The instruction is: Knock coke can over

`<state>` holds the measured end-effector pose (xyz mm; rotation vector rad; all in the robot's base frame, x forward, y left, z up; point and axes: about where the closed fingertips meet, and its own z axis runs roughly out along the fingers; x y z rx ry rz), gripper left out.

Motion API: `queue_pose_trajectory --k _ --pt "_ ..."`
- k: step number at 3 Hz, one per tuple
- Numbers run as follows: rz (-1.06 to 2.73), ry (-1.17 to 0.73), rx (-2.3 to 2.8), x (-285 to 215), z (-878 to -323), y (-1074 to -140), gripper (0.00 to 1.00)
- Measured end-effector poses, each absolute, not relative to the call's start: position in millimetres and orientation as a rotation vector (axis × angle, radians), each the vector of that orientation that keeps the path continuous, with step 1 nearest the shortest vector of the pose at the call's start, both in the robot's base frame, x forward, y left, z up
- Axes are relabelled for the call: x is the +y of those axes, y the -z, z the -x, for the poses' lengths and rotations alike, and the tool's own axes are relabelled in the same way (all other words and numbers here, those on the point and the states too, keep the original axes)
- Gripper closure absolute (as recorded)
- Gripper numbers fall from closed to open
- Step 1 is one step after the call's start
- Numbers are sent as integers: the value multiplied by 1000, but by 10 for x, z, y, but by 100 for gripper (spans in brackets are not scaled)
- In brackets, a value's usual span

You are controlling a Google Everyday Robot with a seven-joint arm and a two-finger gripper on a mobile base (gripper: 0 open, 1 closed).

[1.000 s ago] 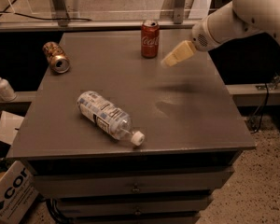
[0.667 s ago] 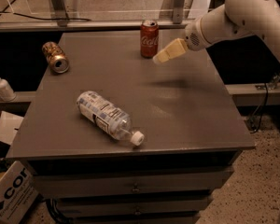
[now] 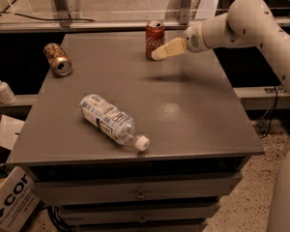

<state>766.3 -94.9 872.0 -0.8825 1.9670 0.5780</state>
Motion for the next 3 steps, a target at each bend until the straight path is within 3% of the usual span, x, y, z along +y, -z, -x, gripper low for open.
queue_pose_trajectory --k 3 --pt "858 -687 1812 -628 -7930 -8905 0"
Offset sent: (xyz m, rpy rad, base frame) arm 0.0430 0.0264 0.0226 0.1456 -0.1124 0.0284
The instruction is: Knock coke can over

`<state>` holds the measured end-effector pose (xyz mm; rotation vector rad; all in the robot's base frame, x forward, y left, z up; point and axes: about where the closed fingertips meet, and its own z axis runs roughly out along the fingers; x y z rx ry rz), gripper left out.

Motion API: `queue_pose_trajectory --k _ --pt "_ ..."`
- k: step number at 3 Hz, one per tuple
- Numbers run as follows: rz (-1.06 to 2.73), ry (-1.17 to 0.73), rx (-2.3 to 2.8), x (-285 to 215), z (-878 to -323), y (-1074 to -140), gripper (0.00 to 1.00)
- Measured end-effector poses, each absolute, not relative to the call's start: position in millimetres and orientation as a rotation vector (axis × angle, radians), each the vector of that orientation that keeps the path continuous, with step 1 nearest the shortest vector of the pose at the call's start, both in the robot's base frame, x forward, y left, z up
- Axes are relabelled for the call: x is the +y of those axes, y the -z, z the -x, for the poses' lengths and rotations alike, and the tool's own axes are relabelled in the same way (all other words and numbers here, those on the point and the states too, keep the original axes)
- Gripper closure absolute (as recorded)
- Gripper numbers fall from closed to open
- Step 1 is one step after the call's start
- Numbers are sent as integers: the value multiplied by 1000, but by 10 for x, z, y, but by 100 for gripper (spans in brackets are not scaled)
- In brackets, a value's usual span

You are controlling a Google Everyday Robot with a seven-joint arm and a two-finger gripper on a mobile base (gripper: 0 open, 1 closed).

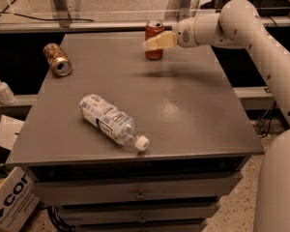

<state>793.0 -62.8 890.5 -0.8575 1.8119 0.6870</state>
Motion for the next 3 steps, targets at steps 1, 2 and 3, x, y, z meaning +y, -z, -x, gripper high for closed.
queue_pose_trajectory --k 1,2,3 --pt "882 -754 1776 -471 -7749 -8979 0" --pt "921 -860 1727 -300 -7412 -9117 0" --pt "949 -952 1660 -195 -7105 -9362 0"
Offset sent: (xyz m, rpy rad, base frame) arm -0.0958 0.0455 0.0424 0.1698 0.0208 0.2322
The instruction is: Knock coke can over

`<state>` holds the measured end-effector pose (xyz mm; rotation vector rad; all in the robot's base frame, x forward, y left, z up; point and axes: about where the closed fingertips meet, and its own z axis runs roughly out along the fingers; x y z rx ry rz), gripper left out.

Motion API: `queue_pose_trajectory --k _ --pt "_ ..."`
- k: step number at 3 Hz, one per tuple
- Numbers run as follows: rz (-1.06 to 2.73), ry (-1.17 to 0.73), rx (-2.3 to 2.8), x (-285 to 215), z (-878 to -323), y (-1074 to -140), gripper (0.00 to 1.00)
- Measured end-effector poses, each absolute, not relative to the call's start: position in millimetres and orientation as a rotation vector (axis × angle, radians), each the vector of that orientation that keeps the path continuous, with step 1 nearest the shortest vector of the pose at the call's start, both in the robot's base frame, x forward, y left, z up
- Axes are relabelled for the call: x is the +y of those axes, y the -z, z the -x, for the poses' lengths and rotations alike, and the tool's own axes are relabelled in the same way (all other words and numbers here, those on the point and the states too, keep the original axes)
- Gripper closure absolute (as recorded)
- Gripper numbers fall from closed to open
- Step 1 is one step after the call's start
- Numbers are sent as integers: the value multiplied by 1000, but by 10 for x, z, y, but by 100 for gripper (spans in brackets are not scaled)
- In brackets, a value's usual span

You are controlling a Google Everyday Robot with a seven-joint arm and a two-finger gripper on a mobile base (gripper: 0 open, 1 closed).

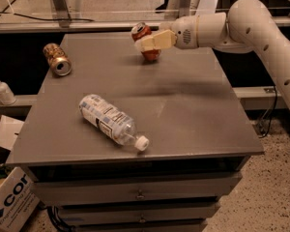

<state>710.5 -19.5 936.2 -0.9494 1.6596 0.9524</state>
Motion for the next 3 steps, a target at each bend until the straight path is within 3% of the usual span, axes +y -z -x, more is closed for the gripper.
queue_pose_trajectory --k 3 --pt "991 -1019 1539 -118 -6592 -9777 0"
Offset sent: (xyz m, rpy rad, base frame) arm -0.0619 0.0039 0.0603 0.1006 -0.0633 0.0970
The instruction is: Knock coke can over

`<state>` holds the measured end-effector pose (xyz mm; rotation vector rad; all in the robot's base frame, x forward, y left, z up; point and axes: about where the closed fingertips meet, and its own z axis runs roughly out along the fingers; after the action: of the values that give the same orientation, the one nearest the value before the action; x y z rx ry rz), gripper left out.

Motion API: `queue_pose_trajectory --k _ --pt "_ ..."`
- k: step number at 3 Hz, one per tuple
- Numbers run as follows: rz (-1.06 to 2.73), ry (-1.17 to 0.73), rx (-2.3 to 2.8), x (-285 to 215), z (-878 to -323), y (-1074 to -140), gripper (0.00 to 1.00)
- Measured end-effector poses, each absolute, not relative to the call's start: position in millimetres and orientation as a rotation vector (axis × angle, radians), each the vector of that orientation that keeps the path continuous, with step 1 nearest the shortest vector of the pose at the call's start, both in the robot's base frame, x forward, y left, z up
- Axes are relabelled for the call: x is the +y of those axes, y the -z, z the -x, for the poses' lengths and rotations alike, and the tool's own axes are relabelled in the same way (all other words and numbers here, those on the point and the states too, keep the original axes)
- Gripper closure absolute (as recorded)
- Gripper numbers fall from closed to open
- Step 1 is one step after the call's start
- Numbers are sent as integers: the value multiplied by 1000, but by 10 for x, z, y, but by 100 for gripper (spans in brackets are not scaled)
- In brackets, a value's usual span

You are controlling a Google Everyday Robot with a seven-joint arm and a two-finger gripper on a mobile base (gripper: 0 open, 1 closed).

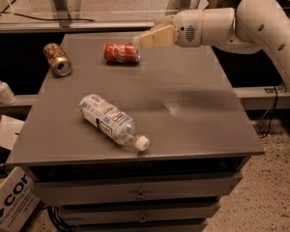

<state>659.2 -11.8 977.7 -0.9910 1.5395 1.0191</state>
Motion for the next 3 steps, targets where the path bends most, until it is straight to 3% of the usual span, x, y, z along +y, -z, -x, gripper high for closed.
queue_pose_trajectory --k 3 --pt "848 -915 1635 -714 -6633 -9160 0"
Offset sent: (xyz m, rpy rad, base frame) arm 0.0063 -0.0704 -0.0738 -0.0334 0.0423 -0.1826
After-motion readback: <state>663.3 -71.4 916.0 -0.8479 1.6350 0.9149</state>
